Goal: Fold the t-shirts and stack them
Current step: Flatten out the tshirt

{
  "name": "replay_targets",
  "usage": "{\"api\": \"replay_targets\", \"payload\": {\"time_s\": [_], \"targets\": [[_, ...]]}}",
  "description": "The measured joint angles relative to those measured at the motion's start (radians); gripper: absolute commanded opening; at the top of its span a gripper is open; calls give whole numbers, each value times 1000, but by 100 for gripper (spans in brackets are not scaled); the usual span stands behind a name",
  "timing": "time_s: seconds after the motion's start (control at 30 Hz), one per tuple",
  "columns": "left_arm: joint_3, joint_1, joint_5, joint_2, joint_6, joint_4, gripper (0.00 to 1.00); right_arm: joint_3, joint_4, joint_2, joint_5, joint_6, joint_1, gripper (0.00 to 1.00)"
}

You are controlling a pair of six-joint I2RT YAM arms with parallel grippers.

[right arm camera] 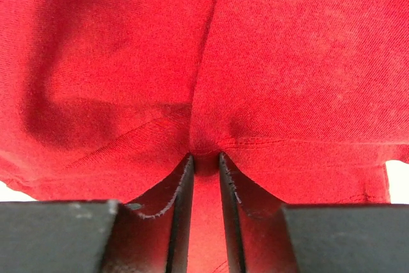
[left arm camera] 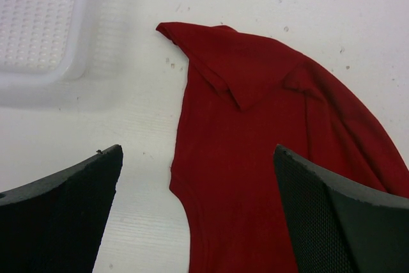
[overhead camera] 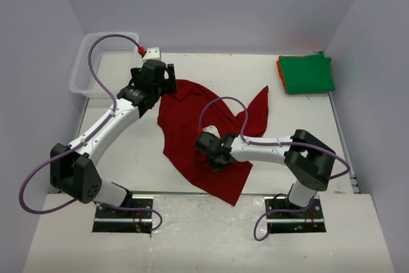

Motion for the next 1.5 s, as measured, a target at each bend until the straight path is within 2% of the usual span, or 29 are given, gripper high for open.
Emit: {"api": "replay_targets", "payload": {"time_s": [0.37,0.53,0.63,0.7,0.73,1.0,1.2,1.47,1.5], "targets": [[-9,0,8,0,2,3,100,0,-9,-2,20,6,0,19],[-10,0,13,0,2,3,100,0,-21,-9,29,11,0,21],[-10,0,15,0,2,3,100,0,-24,-9,29,12,0,14],[-11,0,16,0,2,3,100,0,-24,-9,29,13,0,2],[-11,0,18,0,2,3,100,0,-24,-9,29,11,0,0],[-11,0,19,5,2,8,100,6,-54,-19,43,14,3,0],[-39,8,25,32,-8,32,100,64,-146,-142,83,4,10,0],[-32,174,177,230,-31,76,100,142,-193,-298,112,-32,11,0],[-23,193,193,262,-31,78,95,142,-200,-307,112,-35,11,0]]}}
